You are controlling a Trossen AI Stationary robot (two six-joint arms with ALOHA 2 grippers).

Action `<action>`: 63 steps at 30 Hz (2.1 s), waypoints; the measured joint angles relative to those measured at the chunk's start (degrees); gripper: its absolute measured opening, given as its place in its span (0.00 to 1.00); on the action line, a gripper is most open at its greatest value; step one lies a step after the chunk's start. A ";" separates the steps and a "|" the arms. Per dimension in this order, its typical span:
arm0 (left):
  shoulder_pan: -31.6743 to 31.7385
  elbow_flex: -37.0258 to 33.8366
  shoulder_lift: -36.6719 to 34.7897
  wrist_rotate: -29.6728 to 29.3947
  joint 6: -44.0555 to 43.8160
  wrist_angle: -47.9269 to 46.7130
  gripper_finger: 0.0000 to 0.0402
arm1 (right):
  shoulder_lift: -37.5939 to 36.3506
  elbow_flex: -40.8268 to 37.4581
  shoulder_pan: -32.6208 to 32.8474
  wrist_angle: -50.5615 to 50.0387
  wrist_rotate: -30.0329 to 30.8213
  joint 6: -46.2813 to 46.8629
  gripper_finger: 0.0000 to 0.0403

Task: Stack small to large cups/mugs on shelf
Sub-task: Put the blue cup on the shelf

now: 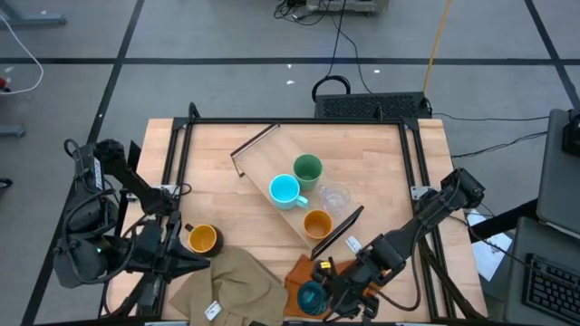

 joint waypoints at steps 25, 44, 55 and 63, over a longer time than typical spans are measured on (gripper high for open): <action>-0.01 0.00 0.00 -1.13 -0.15 -0.08 0.02 | 2.74 -0.03 -0.04 -0.03 -0.16 0.51 0.29; 0.00 0.00 0.00 -1.11 -0.43 -0.02 0.02 | 5.01 0.01 -0.02 0.35 0.04 2.46 0.02; 0.00 0.00 0.00 -1.32 -0.07 -0.65 0.02 | 4.21 -0.01 -0.17 -0.46 1.77 4.31 0.01; 0.00 0.00 0.00 -2.85 0.53 -1.24 0.02 | 0.81 -0.05 -0.52 -0.66 3.08 6.19 0.00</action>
